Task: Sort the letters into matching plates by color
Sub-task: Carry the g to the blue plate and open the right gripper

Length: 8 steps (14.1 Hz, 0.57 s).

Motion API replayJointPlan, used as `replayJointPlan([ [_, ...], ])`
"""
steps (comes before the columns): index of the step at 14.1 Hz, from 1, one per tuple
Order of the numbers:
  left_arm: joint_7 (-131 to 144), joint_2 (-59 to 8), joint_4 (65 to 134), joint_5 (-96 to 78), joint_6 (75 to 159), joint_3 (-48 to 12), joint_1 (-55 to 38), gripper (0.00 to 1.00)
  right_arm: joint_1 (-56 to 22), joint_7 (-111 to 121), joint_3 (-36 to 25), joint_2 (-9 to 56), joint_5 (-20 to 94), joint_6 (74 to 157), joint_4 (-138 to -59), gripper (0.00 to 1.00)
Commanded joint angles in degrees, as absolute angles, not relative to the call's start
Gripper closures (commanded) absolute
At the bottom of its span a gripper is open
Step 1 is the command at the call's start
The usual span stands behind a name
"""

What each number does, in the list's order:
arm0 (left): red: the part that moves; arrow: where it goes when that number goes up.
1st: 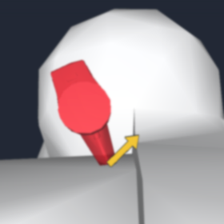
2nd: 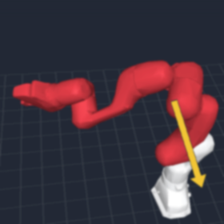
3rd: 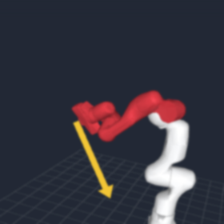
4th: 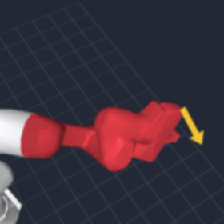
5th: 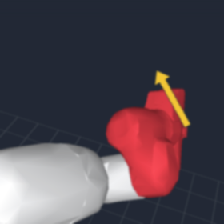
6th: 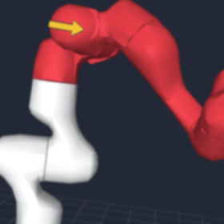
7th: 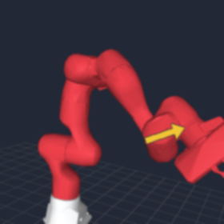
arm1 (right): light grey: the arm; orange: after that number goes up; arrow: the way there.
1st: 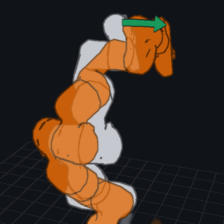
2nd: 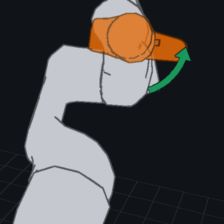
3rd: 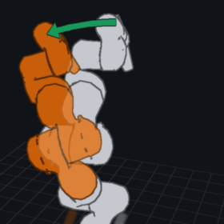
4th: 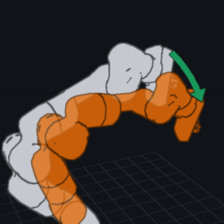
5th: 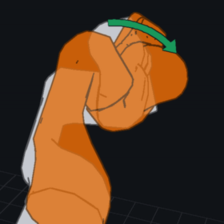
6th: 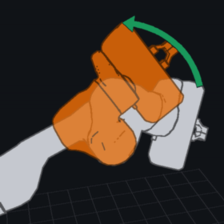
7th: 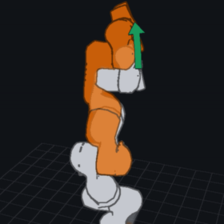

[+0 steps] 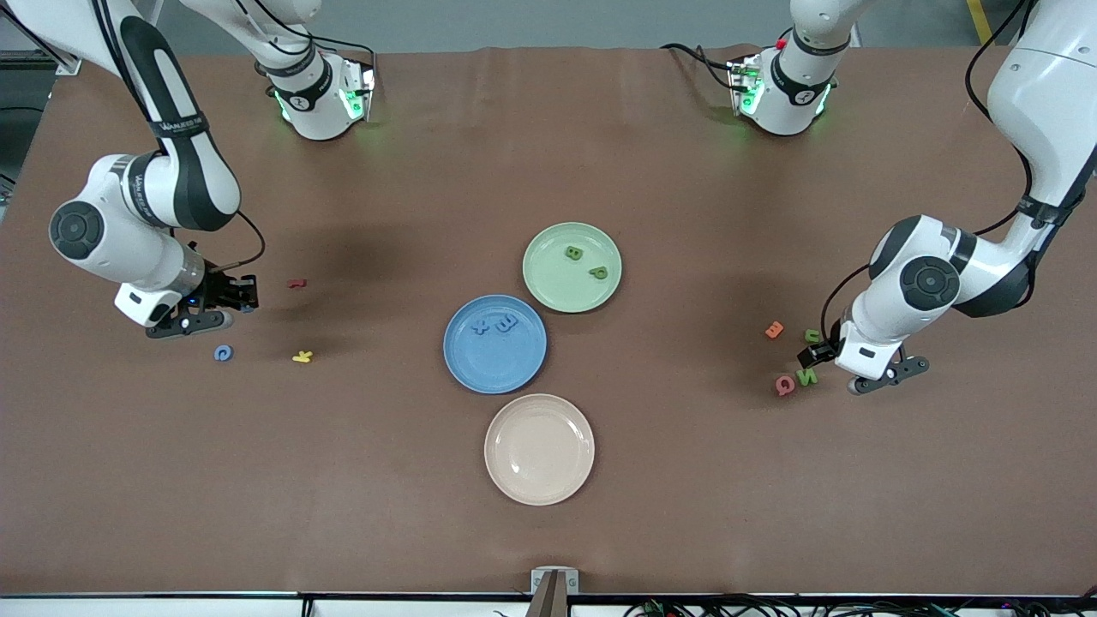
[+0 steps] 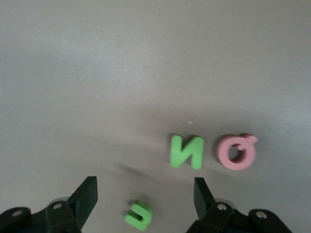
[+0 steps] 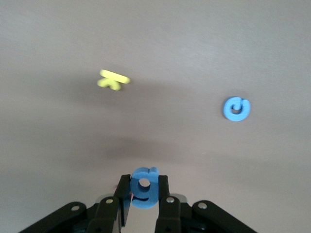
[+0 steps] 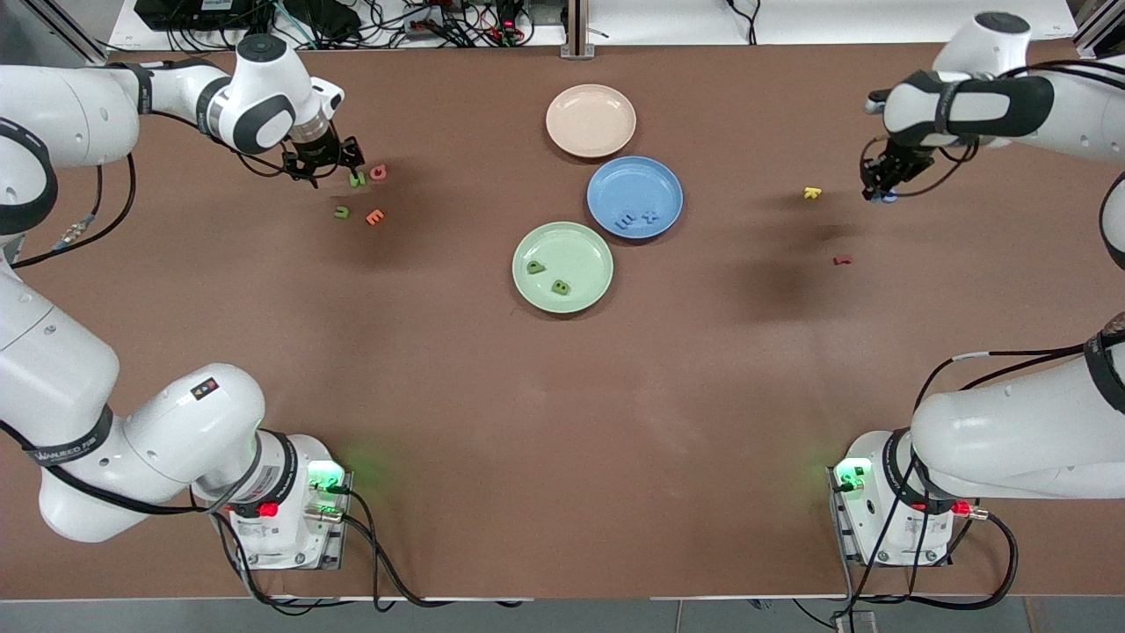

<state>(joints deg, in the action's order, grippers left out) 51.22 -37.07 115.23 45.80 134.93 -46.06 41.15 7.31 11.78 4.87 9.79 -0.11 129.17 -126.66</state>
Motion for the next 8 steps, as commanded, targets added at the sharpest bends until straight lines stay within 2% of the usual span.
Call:
replayJointPlan([
  [1,51.2,-38.8,114.6,47.9,137.6,-45.4,41.7,0.12,0.2,0.3,4.9,10.5,-0.5,120.0,-118.7,0.86],
  [4,51.6,-39.7,113.6,47.9,138.4,-45.1,41.3,0.12,-8.7,-15.2,4.9,12.7,0.2,116.9,-113.0,0.86],
  [8,51.5,-41.8,112.2,48.0,138.5,-45.1,41.0,0.14,-22.3,-38.5,4.9,24.9,4.7,117.8,-101.1,0.86],
])
